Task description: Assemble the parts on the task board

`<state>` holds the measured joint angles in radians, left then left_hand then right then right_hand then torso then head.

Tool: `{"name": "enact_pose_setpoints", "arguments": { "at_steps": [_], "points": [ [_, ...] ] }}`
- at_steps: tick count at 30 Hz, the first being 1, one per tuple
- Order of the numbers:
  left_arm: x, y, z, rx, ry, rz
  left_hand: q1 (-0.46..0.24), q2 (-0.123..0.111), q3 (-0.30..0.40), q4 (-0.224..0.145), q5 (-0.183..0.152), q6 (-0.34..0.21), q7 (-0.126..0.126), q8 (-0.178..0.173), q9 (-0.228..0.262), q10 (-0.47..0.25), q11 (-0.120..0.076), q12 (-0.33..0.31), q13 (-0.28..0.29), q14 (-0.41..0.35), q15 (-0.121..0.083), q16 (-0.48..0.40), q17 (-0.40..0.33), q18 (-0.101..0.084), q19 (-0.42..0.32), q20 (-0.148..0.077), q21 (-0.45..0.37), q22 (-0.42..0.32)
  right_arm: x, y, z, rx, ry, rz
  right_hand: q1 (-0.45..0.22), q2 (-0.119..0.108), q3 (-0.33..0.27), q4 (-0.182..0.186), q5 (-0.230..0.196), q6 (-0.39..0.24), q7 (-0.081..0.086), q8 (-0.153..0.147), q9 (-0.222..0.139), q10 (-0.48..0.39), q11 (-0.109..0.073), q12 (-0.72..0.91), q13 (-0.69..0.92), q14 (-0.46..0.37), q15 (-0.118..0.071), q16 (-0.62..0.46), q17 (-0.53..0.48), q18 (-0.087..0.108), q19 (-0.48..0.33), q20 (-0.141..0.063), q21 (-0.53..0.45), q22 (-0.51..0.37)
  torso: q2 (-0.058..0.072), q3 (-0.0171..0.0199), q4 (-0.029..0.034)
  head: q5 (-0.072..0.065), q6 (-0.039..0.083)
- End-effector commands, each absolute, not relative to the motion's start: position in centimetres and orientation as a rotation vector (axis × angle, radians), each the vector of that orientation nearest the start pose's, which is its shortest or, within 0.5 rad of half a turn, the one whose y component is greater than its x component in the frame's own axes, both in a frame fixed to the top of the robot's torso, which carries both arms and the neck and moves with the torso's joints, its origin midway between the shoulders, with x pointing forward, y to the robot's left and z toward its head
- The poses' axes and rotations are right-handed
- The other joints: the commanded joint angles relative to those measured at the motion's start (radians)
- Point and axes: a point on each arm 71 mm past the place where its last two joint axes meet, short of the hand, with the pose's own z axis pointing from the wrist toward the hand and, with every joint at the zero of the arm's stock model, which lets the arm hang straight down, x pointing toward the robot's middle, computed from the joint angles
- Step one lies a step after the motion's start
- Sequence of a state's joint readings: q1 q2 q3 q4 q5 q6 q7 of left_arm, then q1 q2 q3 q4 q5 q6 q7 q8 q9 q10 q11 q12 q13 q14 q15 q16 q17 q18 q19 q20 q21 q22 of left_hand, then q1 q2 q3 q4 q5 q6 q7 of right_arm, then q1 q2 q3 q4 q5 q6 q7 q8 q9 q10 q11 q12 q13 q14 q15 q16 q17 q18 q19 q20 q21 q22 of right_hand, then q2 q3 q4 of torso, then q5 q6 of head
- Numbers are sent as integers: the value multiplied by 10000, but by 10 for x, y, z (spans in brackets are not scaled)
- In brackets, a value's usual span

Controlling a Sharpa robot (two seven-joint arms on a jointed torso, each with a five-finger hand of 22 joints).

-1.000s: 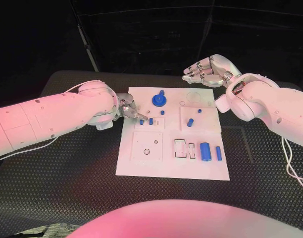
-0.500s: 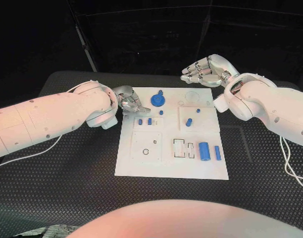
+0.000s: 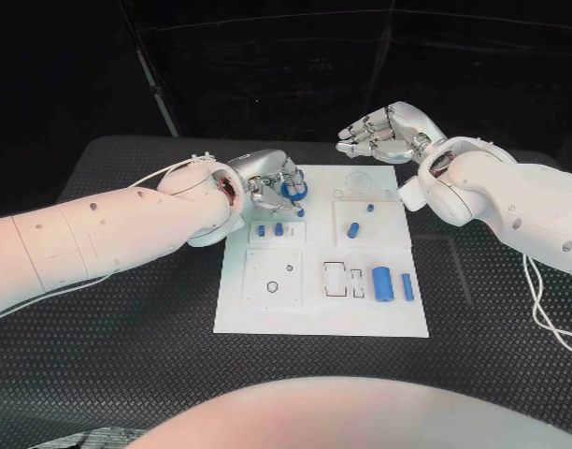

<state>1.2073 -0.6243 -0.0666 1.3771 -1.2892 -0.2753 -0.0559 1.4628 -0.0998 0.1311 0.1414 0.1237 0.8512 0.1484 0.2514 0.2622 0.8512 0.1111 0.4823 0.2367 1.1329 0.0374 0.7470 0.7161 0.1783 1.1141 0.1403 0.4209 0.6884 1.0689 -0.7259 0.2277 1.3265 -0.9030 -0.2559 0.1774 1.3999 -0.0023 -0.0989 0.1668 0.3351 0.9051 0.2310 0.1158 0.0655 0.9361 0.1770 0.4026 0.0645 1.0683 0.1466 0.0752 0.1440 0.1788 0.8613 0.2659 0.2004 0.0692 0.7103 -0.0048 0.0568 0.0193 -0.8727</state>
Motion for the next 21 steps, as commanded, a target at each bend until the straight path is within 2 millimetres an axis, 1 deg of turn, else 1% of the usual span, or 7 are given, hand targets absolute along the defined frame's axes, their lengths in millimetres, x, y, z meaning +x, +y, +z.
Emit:
{"name": "enact_pose_setpoints", "arguments": {
  "at_steps": [1, 4, 6, 8, 10, 16, 21],
  "points": [
    [502, 118, -199, 3188, 16690, -7927, 67, -40, -126, -5, -14, 54, -65, -149, -214, -167, 5, -226, -259, 373, -33, 263, -68, 43, 307, -31, 90, 29, 527, -201, -165, 3868, 15416, 11703, -25, 45, -27, -3, 56, 82, 79, -60, 5, -11, 20, 54, -16, 15, -11, -47, -9, 49, 64, -12, -53, -14, -1, -3, 1, -10, 1],
    [504, 114, -204, 3697, 16841, -7594, 94, 26, -234, -42, -6, 261, -87, -285, -523, -16, -99, -384, -612, 985, -158, 1075, 64, 44, 847, -150, 439, 227, 527, -201, -165, 3864, 15421, 11712, -25, 45, -27, -3, 56, 82, 79, -60, 5, -11, 20, 54, -16, 15, -11, -47, -9, 49, 64, -12, -53, -14, 9, -1, -2, -38, 1],
    [506, 112, -206, 3902, 16948, -7437, 126, 60, -241, -61, -1, 379, -130, -341, -655, 79, -156, -448, -768, 1594, -245, 2187, 964, 48, 1148, -240, 693, 397, 527, -201, -165, 3863, 15423, 11715, -25, 45, -27, -3, 56, 82, 79, -60, 5, -11, 20, 54, -16, 15, -11, -47, -9, 49, 64, -12, -53, -14, 9, -10, 5, -58, 1],
    [507, 111, -208, 4009, 17013, -7336, 149, 78, -227, -74, -1, 478, -141, -385, -755, 166, -192, -497, -886, 1960, -295, 2921, 1586, 35, 1343, -295, 922, 570, 527, -201, -165, 3861, 15424, 11720, -25, 45, -27, -3, 56, 82, 79, -60, 5, -11, 20, 54, -16, 15, -11, -47, -9, 49, 64, -12, -53, -14, 6, -9, 7, -52, 1],
    [509, 109, -209, 4122, 17072, -7207, 202, 119, -140, -89, 4, 600, -162, -448, -872, 267, -230, -580, -1036, 2281, -358, 3612, 2167, -61, 1675, -367, 1694, 1185, 527, -200, -165, 3858, 15426, 11728, -25, 45, -27, -3, 56, 82, 79, -60, 5, -11, 20, 54, -16, 15, -11, -47, -9, 49, 64, -12, -53, -14, 3, -3, 10, -50, 1],
    [515, 106, -213, 4344, 17195, -6918, 234, 81, 67, -89, 12, 851, -234, -602, -1110, 520, -283, -784, -1356, 2808, -441, 4779, 3212, -307, 2250, -447, 3377, 2564, 527, -199, -165, 3847, 15433, 11755, -25, 45, -27, -3, 56, 82, 79, -60, 5, -11, 20, 54, -16, 15, -11, -47, -9, 49, 64, -12, -53, -14, 7, -11, 7, -60, 1],
    [518, 101, -216, 4531, 17321, -6784, 264, 76, 252, -91, 16, 1050, -283, -665, -1215, 756, -329, -916, -1529, 3041, -486, 5268, 3667, -423, 2503, -481, 4182, 3239, 527, -199, -165, 3842, 15436, 11770, -25, 45, -27, -3, 56, 82, 79, -60, 5, -11, 20, 54, -16, 15, -11, -47, -9, 49, 64, -12, -53, -14, -1, -10, 10, -67, 1]
  ]
}}
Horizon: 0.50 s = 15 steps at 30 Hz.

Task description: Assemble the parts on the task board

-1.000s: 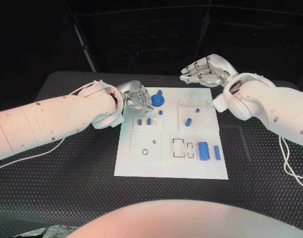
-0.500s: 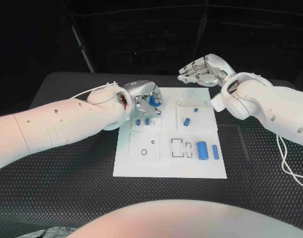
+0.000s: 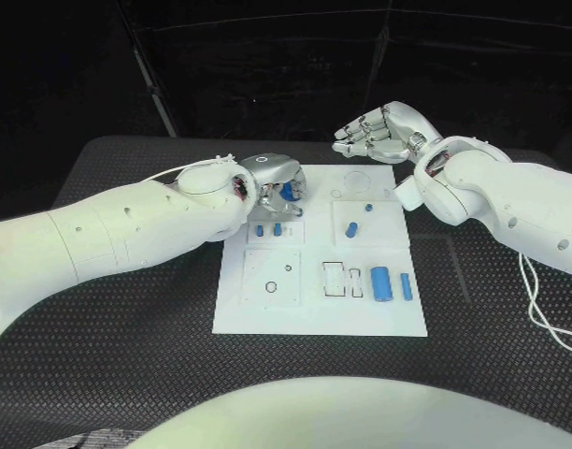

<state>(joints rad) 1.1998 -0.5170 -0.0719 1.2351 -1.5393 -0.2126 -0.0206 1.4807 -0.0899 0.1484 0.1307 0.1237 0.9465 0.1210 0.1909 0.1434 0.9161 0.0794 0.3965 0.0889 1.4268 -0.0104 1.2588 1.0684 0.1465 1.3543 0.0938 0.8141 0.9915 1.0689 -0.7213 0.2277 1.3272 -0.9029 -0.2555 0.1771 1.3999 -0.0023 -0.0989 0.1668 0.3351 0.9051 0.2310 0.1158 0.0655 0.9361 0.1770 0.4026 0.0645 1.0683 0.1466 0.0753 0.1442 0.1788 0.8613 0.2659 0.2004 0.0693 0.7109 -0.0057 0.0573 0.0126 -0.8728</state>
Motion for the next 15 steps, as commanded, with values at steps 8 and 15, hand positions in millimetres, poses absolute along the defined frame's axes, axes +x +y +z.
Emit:
{"name": "enact_pose_setpoints", "arguments": {
  "at_steps": [8, 15],
  "points": [
    [519, 95, -222, 4700, 17609, -6687, 87, -63, 313, 24, 18, 310, -72, -136, -122, 392, -71, -246, -202, 291, -80, 524, 489, -200, 313, -79, 951, 811, 527, -198, -165, 3834, 15444, 11789, -25, 45, -27, -2, 56, 82, 79, -60, 6, -11, 20, 54, -16, 15, -11, -47, -10, 48, 64, -12, -52, -14, -14, 0, 9, -23, 2],
    [518, 95, -226, 4799, 17915, -6561, 88, -88, 428, 21, 17, 407, -103, -167, -157, 521, -96, -337, -228, 367, -142, 639, 578, -230, 371, -125, 1173, 1012, 527, -198, -165, 3835, 15444, 11785, -25, 45, -27, -2, 56, 82, 79, -60, 6, -11, 20, 54, -16, 15, -11, -47, -10, 48, 64, -12, -52, -14, -12, 2, 18, -37, 2]
  ]
}}
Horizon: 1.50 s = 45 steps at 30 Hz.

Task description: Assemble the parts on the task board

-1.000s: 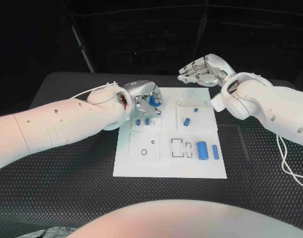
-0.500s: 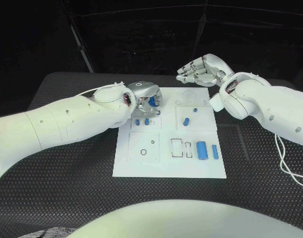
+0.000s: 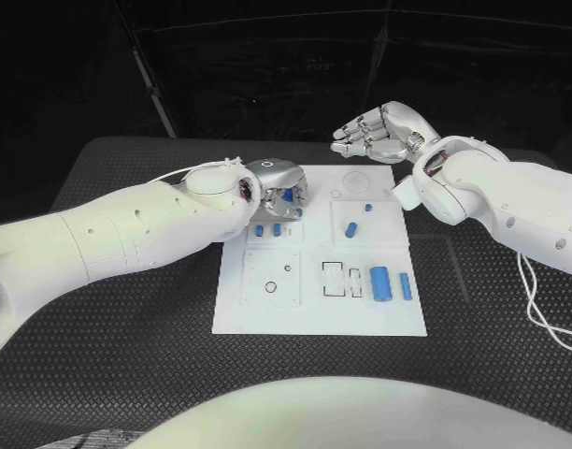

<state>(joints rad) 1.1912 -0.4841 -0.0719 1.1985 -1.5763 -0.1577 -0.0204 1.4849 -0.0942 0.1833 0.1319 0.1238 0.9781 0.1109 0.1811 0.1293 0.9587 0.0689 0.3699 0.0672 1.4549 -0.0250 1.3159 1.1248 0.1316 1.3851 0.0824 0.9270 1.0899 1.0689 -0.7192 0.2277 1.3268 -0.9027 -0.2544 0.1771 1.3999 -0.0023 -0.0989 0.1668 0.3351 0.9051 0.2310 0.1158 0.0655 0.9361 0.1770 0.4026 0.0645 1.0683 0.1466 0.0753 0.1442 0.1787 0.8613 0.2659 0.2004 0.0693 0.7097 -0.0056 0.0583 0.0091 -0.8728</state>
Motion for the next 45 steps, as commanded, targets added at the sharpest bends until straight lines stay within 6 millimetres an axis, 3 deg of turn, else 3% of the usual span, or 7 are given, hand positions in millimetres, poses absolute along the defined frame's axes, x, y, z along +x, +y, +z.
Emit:
{"name": "enact_pose_setpoints", "arguments": {
  "at_steps": [1, 18, 23, 30, 45],
  "points": [
    [518, 94, -226, 4821, 17947, -6543, 47, -43, 100, 9, 17, 110, -7, -72, -21, 120, 4, -82, -11, 96, -2, 84, 26, -88, 73, -17, 85, 64, 527, -198, -165, 3833, 15445, 11789, -25, 45, -27, -3, 56, 83, 79, -60, 5, -11, 20, 54, -16, 15, -11, -47, -11, 50, 64, -12, -53, -15, -3, 2, 10, -1, 2],
    [519, 92, -229, 4970, 18028, -6574, 70, 18, 511, 9, 22, 409, -83, -115, -71, 510, -91, -313, -20, 145, -125, 173, 22, -119, 96, -126, 325, 334, 527, -197, -165, 3828, 15449, 11806, -21, 59, -21, -3, 62, 86, 77, -62, 5, -10, 18, 59, -16, 20, -15, -46, -16, 49, 73, -12, -68, -14, 1, 1, 13, 10, 2],
    [520, 93, -230, 4956, 18125, -6486, 64, 68, 708, 11, 22, 562, -83, -125, -82, 754, -120, -392, -7, 168, -80, 217, 37, -162, 127, -114, 481, 486, 527, -196, -165, 3825, 15453, 11817, -21, 59, -21, -3, 62, 86, 77, -62, 5, -10, 18, 59, -16, 20, -15, -46, -16, 49, 73, -12, -68, -14, -6, 0, 8, 16, 2],
    [521, 93, -231, 4958, 18139, -6473, 467, 208, 1436, -371, 36, 854, 30, -168, -98, 1315, -123, -590, 15, 237, 37, 322, 92, -260, 239, -33, 976, 921, 527, -196, -165, 3818, 15455, 11832, -21, 59, -21, -3, 62, 86, 77, -62, 5, -10, 18, 59, -16, 20, -15, -46, -16, 49, 73, -12, -68, -14, -6, -1, 0, 22, 2],
    [518, 103, -224, 4638, 17365, -6740, 14, 19, 2060, -563, 11, 1184, 97, -291, -120, 1821, -85, -1092, 35, 258, 78, 371, 14, -276, 239, 20, 1213, 1218, 527, -196, -165, 3808, 15454, 11844, -21, 66, -19, -1, 65, 89, 76, -61, 6, -9, 17, 61, -16, 22, -18, -46, -19, 49, 77, -12, -76, -14, -14, -4, 13, 3, 2]
  ]
}}
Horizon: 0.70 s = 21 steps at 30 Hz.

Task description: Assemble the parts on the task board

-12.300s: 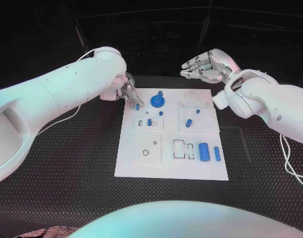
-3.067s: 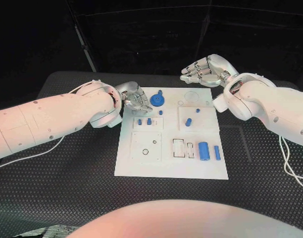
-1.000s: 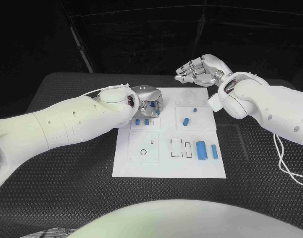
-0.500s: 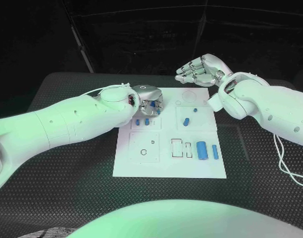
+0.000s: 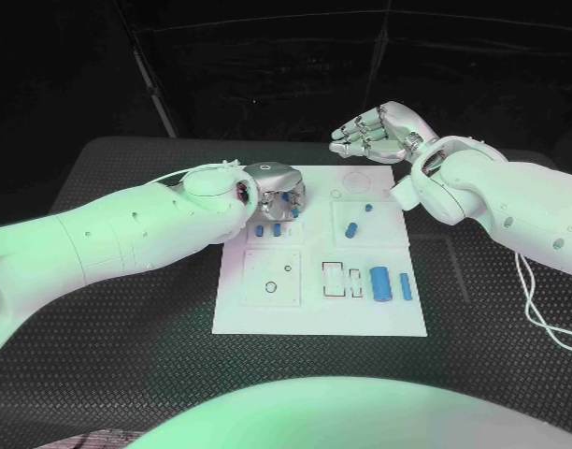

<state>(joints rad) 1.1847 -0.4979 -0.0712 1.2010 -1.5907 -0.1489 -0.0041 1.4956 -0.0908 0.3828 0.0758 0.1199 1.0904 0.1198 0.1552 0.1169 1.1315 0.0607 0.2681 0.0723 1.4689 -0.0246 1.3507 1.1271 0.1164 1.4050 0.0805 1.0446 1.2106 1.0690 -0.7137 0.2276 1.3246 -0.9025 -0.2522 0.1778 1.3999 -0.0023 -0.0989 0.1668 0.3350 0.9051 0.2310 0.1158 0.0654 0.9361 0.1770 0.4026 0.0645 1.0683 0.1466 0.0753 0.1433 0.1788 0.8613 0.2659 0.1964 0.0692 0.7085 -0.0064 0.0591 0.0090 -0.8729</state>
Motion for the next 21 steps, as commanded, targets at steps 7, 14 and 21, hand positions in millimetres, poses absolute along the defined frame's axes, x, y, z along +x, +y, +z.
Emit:
{"name": "enact_pose_setpoints", "arguments": {
  "at_steps": [7, 14, 21],
  "points": [
    [517, 110, -212, 4289, 17144, -6859, -271, -86, 122, 21, 38, 96, 14, -75, -4, 153, 9, -196, -12, 119, 84, 29, -31, -121, 37, 48, 49, 45, 527, -196, -165, 3811, 15461, 11840, -21, 66, -19, -1, 65, 89, 76, -61, 6, -9, 17, 61, -16, 22, -18, -46, -9, 49, 77, -12, -35, -14, 10, -4, 4, 7, 3],
    [516, 121, -204, 3912, 17048, -6875, -388, -124, 143, 53, 33, 114, 13, -102, -10, 185, 16, -266, -9, 116, 84, 27, -55, -117, 29, 56, 32, 49, 527, -197, -166, 3820, 15477, 11829, -21, 66, -19, -1, 65, 89, 76, -61, 6, -9, 17, 61, -16, 22, -18, -46, -9, 49, 77, -12, -35, -14, -8, -3, 18, 12, 3],
    [515, 140, -203, 3484, 17392, -6707, -428, -138, 150, 65, 32, 123, 11, -110, -11, 197, 16, -291, -7, 115, 84, 27, -61, -116, 29, 57, 33, 55, 527, -198, -168, 3845, 15507, 11803, -21, 66, -19, -1, 65, 89, 76, -61, 6, -9, 17, 61, -16, 22, -18, -46, -9, 49, 77, -12, -35, -14, -11, 5, 9, 56, 3]
  ]
}}
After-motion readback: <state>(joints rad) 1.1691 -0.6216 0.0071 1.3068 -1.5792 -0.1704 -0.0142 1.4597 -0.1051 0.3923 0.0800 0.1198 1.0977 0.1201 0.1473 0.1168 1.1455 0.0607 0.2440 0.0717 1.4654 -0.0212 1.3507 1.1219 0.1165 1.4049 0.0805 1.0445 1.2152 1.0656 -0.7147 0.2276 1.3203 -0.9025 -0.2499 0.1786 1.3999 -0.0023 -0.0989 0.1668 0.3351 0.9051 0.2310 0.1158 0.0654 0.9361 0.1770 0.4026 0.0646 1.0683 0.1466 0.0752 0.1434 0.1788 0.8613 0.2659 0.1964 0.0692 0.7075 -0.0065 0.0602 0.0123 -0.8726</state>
